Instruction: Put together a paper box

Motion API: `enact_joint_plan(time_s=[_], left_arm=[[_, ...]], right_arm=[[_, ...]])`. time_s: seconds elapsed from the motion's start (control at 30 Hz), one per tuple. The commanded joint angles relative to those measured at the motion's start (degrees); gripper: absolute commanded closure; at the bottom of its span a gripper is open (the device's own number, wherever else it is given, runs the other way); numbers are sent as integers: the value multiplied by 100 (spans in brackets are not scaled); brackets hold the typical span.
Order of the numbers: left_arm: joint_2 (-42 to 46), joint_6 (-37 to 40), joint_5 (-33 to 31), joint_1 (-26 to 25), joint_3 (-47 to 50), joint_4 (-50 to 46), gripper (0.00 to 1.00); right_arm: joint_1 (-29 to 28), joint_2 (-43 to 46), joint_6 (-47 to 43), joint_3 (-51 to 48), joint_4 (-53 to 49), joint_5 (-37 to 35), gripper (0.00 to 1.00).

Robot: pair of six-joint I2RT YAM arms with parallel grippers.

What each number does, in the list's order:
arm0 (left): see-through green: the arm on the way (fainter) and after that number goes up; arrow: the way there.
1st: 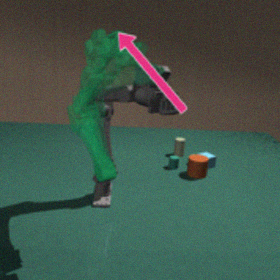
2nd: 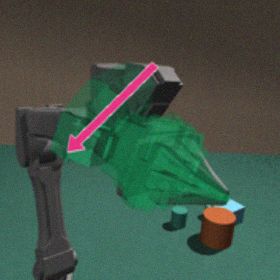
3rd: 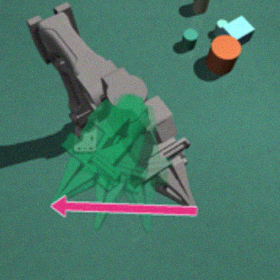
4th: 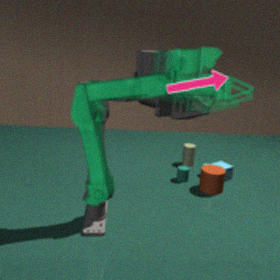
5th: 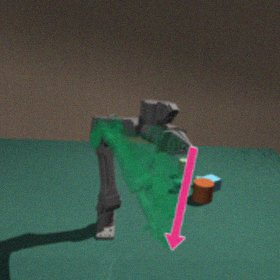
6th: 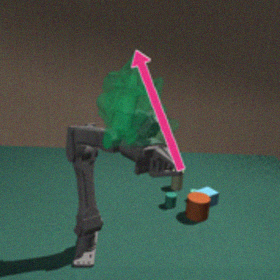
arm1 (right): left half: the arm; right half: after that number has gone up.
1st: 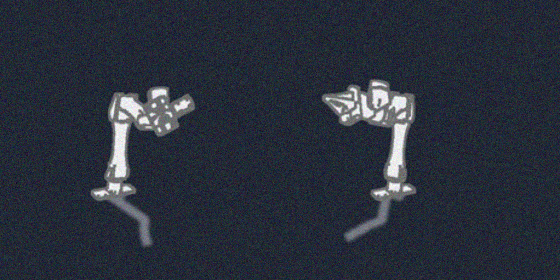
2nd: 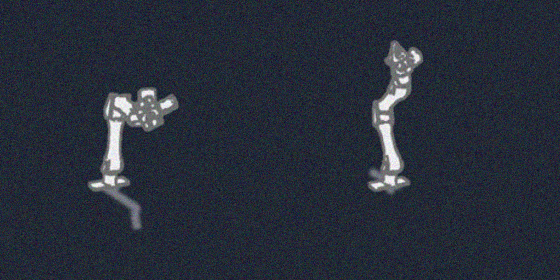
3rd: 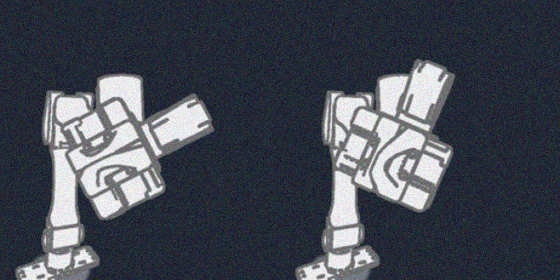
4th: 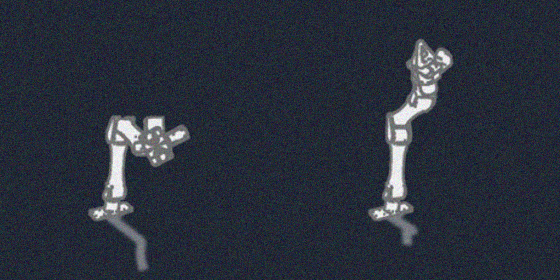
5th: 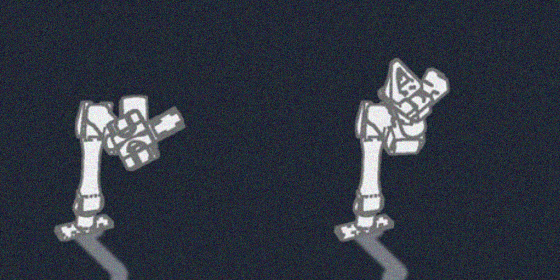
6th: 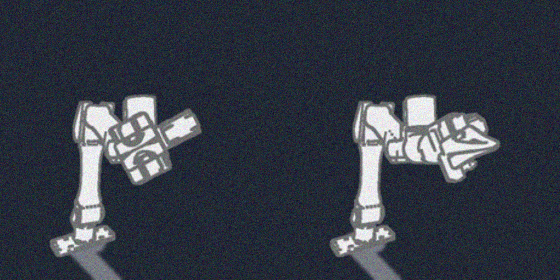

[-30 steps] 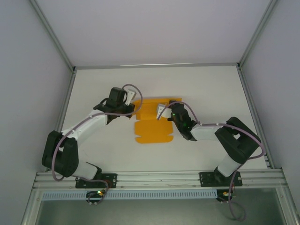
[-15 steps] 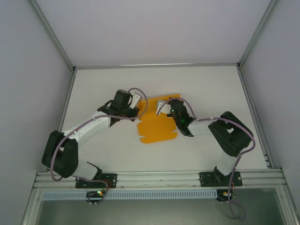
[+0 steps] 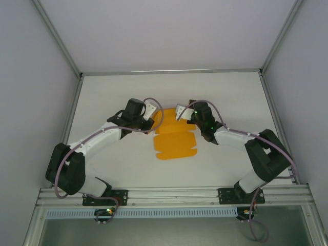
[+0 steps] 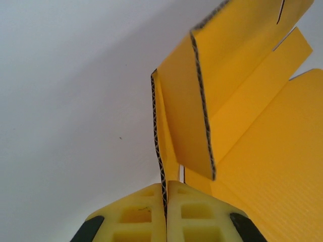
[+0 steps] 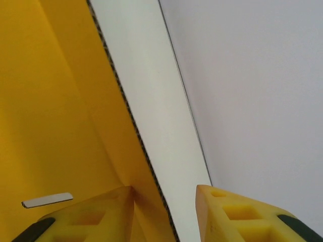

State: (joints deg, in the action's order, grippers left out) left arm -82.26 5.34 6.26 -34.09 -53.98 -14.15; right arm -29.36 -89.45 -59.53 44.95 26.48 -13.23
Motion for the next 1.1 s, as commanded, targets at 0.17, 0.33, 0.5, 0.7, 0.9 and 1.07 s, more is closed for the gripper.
enact_joint_plan(time_s=[0.17,0.33,0.5,0.7,0.9,1.07], left_arm=[[113,433,85,-44,53,-248,100],[151,359,-61,-44,89,-164,100],[16,-801,-574,-57,-131,31,94],[-585,-2365,-2448,-684,-476,333,97],[-1182,-2911,-3893,-1213,-1164,-403,95],[-1149,-3509,-3424,-1234,-1126,-401,84]], right_arm=[[38,169,235,469,-1794,550,63],[25,82,247,524,-1905,378,88],[-220,90,96,241,-1112,-21,100],[-663,-69,187,164,-548,-790,100],[-872,-134,492,111,-482,-1359,100],[-933,-225,623,-71,-364,-1746,100]])
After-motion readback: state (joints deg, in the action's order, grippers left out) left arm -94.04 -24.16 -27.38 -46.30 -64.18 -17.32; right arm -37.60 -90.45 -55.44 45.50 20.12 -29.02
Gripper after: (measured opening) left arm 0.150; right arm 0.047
